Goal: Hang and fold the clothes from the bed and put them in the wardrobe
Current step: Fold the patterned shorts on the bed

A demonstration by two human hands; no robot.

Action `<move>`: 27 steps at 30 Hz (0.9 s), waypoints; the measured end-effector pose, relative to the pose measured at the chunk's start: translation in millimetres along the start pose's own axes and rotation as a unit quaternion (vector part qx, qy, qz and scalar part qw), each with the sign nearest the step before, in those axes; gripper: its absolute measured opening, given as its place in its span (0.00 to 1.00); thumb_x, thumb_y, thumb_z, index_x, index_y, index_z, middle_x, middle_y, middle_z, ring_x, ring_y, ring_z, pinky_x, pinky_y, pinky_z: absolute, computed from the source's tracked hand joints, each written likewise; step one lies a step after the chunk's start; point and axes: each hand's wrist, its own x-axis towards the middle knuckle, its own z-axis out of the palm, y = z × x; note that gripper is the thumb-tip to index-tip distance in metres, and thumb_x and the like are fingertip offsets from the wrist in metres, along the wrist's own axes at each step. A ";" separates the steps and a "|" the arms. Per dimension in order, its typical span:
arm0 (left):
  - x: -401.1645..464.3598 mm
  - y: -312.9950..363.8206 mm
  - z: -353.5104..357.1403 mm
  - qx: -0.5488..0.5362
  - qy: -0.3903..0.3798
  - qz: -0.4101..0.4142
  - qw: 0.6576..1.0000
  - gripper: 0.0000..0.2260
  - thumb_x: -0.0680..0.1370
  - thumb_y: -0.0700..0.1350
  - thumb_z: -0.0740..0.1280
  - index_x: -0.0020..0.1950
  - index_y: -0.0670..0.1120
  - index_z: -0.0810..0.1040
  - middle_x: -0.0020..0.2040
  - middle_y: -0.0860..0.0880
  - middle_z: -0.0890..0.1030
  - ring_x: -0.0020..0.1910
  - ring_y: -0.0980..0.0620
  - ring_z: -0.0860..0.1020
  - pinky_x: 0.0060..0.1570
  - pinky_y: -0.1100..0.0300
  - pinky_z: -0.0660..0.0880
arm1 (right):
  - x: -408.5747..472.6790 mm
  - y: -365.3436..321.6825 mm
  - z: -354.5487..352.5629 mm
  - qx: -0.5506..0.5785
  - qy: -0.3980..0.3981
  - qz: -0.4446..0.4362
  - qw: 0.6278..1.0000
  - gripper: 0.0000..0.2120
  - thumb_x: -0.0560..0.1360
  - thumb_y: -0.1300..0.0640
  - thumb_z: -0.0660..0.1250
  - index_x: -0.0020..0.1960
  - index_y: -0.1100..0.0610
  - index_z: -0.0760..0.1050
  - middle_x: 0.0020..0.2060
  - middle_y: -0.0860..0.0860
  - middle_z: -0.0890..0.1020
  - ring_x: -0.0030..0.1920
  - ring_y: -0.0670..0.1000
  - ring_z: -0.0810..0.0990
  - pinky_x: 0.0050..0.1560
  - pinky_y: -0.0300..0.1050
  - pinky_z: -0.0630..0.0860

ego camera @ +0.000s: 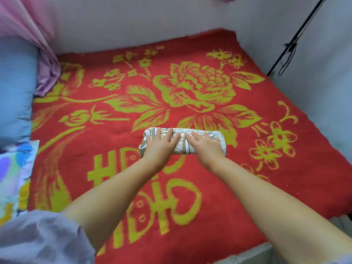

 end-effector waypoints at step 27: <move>-339.7 45.0 -98.1 -0.026 0.019 -0.395 0.918 0.34 0.78 0.32 0.56 0.79 0.52 0.44 0.79 0.45 0.48 0.75 0.35 0.50 0.66 0.31 0.59 | -198.5 -155.9 -122.5 -0.180 0.069 -0.419 0.887 0.35 0.78 0.65 0.59 0.78 0.46 0.47 0.76 0.52 0.57 0.74 0.60 0.59 0.63 0.64 0.68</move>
